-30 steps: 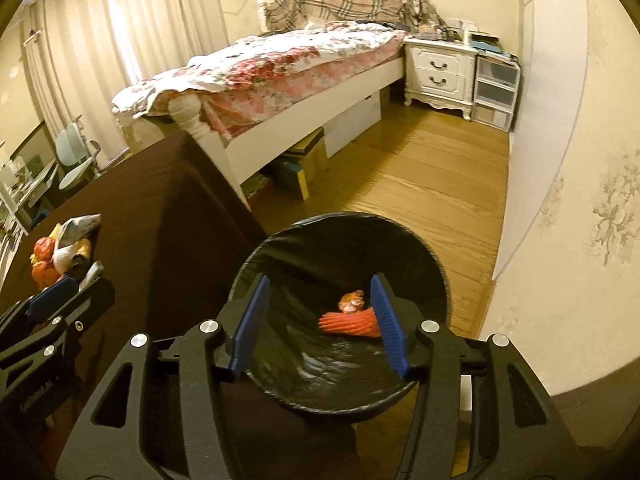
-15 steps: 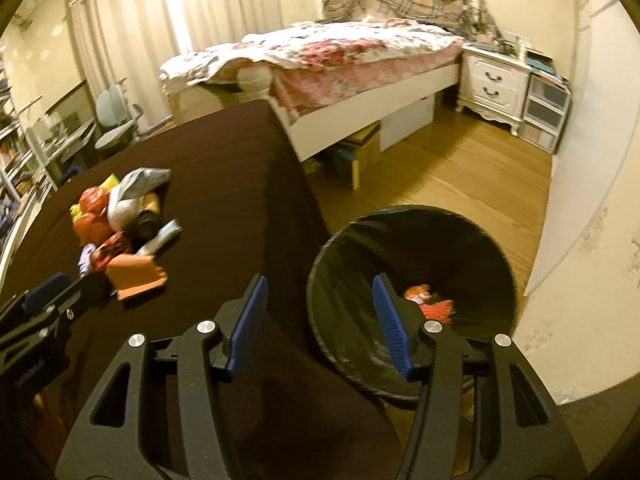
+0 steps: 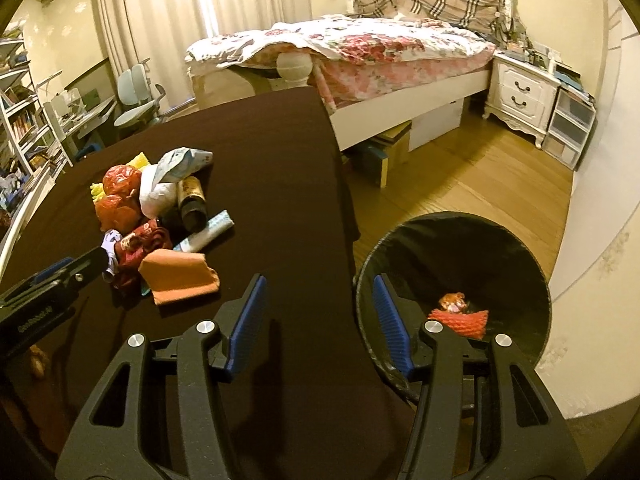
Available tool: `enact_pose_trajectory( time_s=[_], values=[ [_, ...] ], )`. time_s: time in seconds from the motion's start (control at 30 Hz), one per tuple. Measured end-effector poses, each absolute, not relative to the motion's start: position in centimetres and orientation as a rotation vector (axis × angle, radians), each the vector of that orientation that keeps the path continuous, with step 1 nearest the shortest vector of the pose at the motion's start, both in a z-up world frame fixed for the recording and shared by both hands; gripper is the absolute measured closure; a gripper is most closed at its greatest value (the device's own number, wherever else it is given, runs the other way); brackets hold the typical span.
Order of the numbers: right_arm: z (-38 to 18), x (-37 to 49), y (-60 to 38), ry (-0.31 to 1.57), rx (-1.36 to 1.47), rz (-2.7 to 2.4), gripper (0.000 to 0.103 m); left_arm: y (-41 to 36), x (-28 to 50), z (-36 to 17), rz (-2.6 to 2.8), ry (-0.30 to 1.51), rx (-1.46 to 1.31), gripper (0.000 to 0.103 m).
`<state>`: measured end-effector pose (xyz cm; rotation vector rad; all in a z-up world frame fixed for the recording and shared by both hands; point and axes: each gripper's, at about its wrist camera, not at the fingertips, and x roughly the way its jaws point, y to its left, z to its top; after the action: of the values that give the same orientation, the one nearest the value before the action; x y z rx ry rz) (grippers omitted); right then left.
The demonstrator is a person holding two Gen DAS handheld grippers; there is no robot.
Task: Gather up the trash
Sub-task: 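Grasp the lavender cloth with the left gripper, then lift the lavender cloth with the left gripper while the right gripper grasps the orange paper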
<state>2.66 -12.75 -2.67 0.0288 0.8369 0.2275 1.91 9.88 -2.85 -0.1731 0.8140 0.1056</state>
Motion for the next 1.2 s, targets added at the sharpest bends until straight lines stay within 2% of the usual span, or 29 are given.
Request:
enact_pose_trajectory(
  time_s=[0.43, 0.67, 0.73, 0.8, 0.83, 0.87, 0.9, 1.03, 1.2],
  values=[
    [-2.8, 2.4, -11.6, 0.845, 0.021, 0.257, 0.048, 13.1, 1.1, -3.9, 0.191, 0.863, -0.177, 0.035],
    [-2.9, 2.5, -11.1, 0.849, 0.016, 0.262, 0.048, 12.1, 1.9, -3.7, 0.159, 0.845, -0.151, 0.035],
    [-2.9, 2.5, -11.0, 0.846, 0.014, 0.264, 0.048, 12.2, 2.4, -4.0, 0.15, 0.858, -0.152, 0.041],
    [-2.8, 2.6, -11.0, 0.844, 0.014, 0.264, 0.048, 12.5, 2.7, -4.3, 0.133, 0.884, -0.172, 0.059],
    [-2.8, 2.7, -11.0, 0.842, 0.014, 0.264, 0.048, 12.7, 2.7, -4.4, 0.133, 0.884, -0.174, 0.061],
    [-2.7, 2.8, -11.0, 0.84, 0.014, 0.262, 0.048, 12.7, 2.6, -4.3, 0.123, 0.882, -0.174, 0.07],
    [-2.7, 3.0, -11.0, 0.839, 0.015, 0.259, 0.048, 12.7, 2.4, -4.3, 0.113, 0.879, -0.17, 0.075],
    [-2.6, 3.9, -11.1, 0.834, 0.023, 0.249, 0.048, 12.6, 1.7, -4.2, 0.102, 0.87, -0.154, 0.08],
    [-3.1, 5.3, -10.5, 0.859, 0.015, 0.251, 0.048, 12.6, 0.9, -4.1, 0.095, 0.871, -0.153, 0.08]
  ],
)
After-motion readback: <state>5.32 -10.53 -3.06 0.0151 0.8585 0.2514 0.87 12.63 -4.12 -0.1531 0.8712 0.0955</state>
